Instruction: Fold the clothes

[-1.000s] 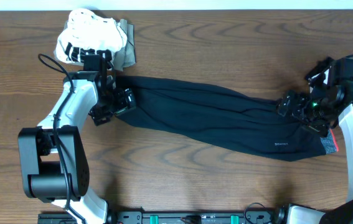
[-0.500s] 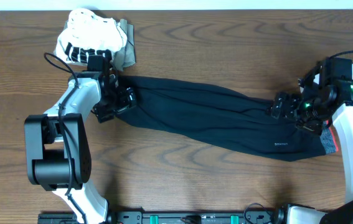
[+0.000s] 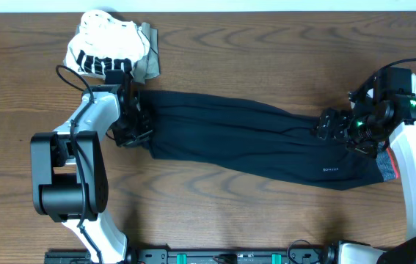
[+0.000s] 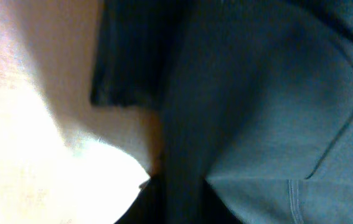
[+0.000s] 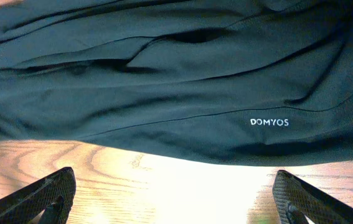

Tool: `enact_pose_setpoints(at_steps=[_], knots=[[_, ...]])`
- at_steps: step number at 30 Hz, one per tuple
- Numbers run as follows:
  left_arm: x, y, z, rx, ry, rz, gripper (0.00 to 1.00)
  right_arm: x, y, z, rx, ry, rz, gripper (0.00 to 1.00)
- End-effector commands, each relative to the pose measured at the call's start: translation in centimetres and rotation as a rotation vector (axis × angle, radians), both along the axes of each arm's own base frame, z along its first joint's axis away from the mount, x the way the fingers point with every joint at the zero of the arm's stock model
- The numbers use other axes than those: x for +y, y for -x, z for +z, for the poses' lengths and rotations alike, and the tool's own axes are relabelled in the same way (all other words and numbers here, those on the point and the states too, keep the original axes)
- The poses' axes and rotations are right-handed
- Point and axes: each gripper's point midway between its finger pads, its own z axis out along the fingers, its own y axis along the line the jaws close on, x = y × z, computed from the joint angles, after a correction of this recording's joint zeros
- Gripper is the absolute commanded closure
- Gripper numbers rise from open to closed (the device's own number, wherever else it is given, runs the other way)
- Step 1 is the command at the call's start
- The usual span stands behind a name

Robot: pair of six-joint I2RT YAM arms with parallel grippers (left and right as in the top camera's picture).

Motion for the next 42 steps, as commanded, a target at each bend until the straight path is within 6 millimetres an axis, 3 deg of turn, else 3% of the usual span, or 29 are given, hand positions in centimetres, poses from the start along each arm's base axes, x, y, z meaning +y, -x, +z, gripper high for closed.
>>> enact_pose_setpoints(at_steps=[1, 8, 16, 21, 29, 35, 39, 41, 42], knots=[[0.5, 1.6, 0.2, 0.060, -0.032, 0.013, 0.88, 0.3, 0.0, 0.2, -0.013, -0.003, 0.019, 0.01], [2.2, 4.3, 1.2, 0.166, -0.131, 0.050, 0.90, 0.3, 0.1, 0.1, -0.011, -0.003, 0.019, 0.01], [3.5, 5.6, 2.4, 0.230, -0.206, 0.038, 0.91, 0.3, -0.1, -0.1, -0.015, -0.003, 0.019, 0.01], [3.6, 6.3, 3.3, 0.270, -0.210, 0.040, 0.90, 0.3, -1.0, -1.4, -0.052, 0.000, 0.017, 0.01], [3.6, 9.7, 4.6, 0.423, -0.224, 0.062, 0.89, 0.5, -2.6, -3.5, -0.105, -0.008, -0.037, 0.01], [5.5, 11.2, 5.4, 0.489, -0.355, 0.084, 0.89, -0.2, -2.5, -3.8, -0.086, 0.025, -0.085, 0.01], [5.7, 11.6, 5.6, 0.506, -0.368, 0.076, 0.83, -0.6, -1.9, -4.1, -0.054, 0.049, -0.105, 0.01], [6.0, 11.7, 5.6, 0.507, -0.384, 0.072, 0.63, -1.2, -1.3, -4.3, -0.025, 0.078, -0.133, 0.01], [6.2, 11.7, 5.6, 0.507, -0.397, 0.068, 0.59, -1.4, -1.0, -4.4, -0.011, 0.091, -0.141, 0.01]])
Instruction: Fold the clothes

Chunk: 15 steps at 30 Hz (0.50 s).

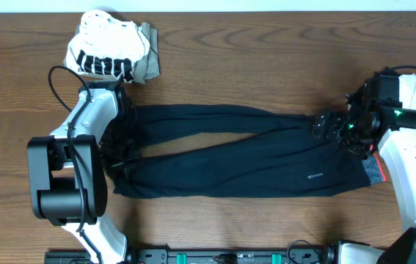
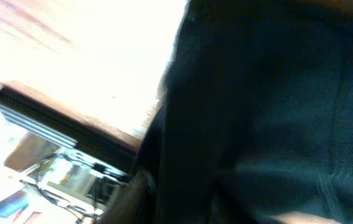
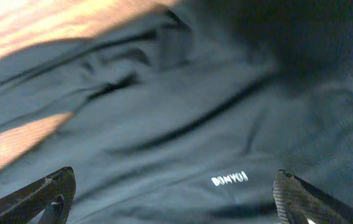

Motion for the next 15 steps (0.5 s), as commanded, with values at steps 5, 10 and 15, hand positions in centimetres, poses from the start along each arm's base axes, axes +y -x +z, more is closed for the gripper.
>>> enact_pose_setpoints(at_steps=[5, 10, 15], knots=[[1.5, -0.3, 0.5, -0.028, -0.102, 0.024, 0.59, -1.2, 1.4, -0.7, 0.080, 0.069, -0.080, 0.01], [1.8, -0.8, 0.2, -0.058, -0.114, 0.063, 0.55, -2.1, 2.4, -1.0, 0.126, 0.118, -0.130, 0.01], [1.5, -1.0, 0.0, -0.066, -0.091, 0.080, 0.55, -2.9, 3.5, -1.2, 0.180, 0.154, -0.197, 0.01]])
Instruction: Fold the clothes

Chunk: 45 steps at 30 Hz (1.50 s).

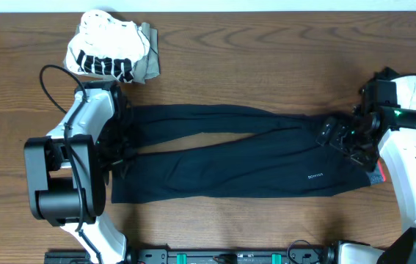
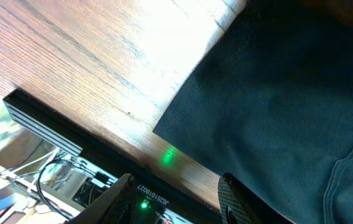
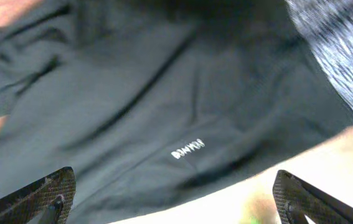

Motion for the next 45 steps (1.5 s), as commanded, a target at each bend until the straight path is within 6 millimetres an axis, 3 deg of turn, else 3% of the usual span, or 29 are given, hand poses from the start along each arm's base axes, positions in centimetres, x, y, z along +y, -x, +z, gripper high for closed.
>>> enact_pose_setpoints(at_steps=[1, 8, 16, 19, 20, 26, 35, 45], knots=[[0.1, -0.3, 0.5, -0.026, -0.010, 0.016, 0.55, -0.8, 0.7, -0.3, 0.037, 0.050, -0.073, 0.01], [-0.7, -1.0, 1.8, -0.114, 0.046, 0.003, 0.55, -3.7, 2.7, -2.0, 0.097, 0.090, -0.251, 0.01], [-1.9, -1.6, 6.0, -0.327, 0.110, 0.011, 0.53, -5.8, 4.3, -3.1, 0.128, 0.042, -0.347, 0.01], [-2.4, -1.5, 7.5, -0.397, 0.135, 0.016, 0.22, -6.4, 4.5, -3.1, 0.128, 0.039, -0.402, 0.01], [-2.6, -1.4, 7.8, -0.413, 0.148, 0.019, 0.00, -6.6, 4.6, -3.1, 0.129, 0.037, -0.427, 0.01], [-4.2, 0.1, 8.5, -0.462, 0.211, 0.106, 0.02, -8.0, 5.6, -3.3, 0.141, 0.020, -0.563, 0.01], [-4.6, 3.4, 6.1, -0.546, 0.185, 0.274, 0.02, -9.2, 7.4, -4.7, 0.167, 0.007, -0.651, 0.01], [-4.7, 5.7, 5.2, -0.612, 0.156, 0.428, 0.02, -10.8, 6.2, -4.9, 0.092, 0.018, -0.716, 0.01]])
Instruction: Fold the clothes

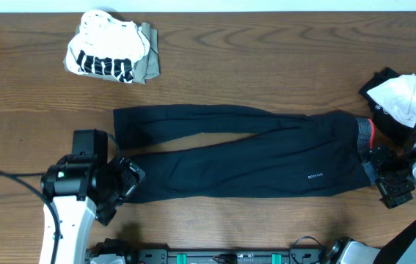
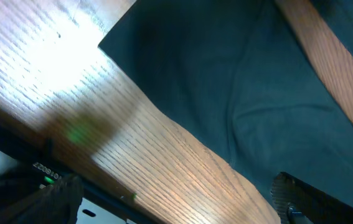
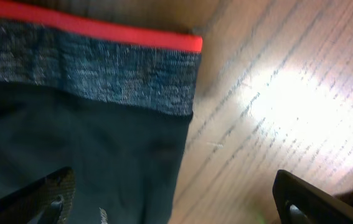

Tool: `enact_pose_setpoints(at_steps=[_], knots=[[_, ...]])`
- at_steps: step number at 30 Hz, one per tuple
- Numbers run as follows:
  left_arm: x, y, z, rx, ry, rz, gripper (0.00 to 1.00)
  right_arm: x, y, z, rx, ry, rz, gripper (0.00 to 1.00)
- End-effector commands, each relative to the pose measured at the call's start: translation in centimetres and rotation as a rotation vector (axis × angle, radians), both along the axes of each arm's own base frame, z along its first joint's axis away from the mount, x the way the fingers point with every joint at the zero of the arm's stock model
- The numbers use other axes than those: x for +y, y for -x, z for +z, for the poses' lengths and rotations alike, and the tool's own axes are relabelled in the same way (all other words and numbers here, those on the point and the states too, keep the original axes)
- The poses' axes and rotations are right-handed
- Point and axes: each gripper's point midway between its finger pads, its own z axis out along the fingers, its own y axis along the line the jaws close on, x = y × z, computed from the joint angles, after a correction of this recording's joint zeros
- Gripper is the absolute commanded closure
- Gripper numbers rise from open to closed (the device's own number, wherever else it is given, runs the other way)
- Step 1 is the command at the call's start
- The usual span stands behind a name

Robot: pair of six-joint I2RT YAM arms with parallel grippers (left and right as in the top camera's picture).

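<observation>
Black trousers [image 1: 237,161] lie flat across the middle of the table, cuffs to the left, with the grey and red waistband [image 1: 363,136] at the right. My left gripper [image 1: 125,183] is open at the front left, just off the lower cuff; in its wrist view the gripper [image 2: 176,211] has bare wood between its fingers and black cloth [image 2: 226,74] beyond. My right gripper [image 1: 392,187] is open at the front right of the waistband [image 3: 101,68]. In its wrist view that gripper [image 3: 176,205] straddles the trousers' edge and holds nothing.
A bunched white and black garment [image 1: 108,51] lies at the back left. Another white and black garment [image 1: 402,95] sits at the right edge behind the waistband. The table's front edge [image 2: 51,168] and the rail below it are close under the left gripper.
Left gripper has gone from over the cuffs to the front left, off the cloth. Right gripper has gone from over the waist to the front right, beyond the waistband. The trousers lie unchanged.
The trousers first lay slanted and bunched, with the left gripper at the cuffs and the right at the waist. Then they lay level near the front, legs spread, with the grippers still at both ends. Now both grippers are open and off the cloth.
</observation>
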Motion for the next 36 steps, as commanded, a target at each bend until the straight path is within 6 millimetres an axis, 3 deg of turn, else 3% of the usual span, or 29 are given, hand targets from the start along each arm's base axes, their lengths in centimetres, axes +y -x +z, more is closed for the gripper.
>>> enact_pose_setpoints(at_steps=[1, 7, 21, 29, 36], knots=[[0.0, 0.9, -0.9, 0.047, 0.014, 0.109, 0.02, -0.5, 0.2, -0.3, -0.005, 0.008, -0.061, 0.01], [-0.1, 1.9, -3.0, 0.114, 0.022, 0.215, 0.02, -0.7, 0.0, -1.5, -0.032, 0.023, -0.074, 0.01], [-0.1, 3.4, -4.7, 0.206, 0.029, 0.458, 0.02, -0.6, 0.1, -3.1, -0.056, 0.037, -0.073, 0.01], [0.0, 1.4, -6.5, 0.125, 0.045, 0.459, 0.02, -0.5, 0.3, -3.4, -0.049, 0.034, -0.073, 0.01], [0.3, 0.8, -7.9, 0.159, 0.021, 0.492, 0.02, -0.4, 0.4, -3.4, -0.047, 0.032, -0.073, 0.01]])
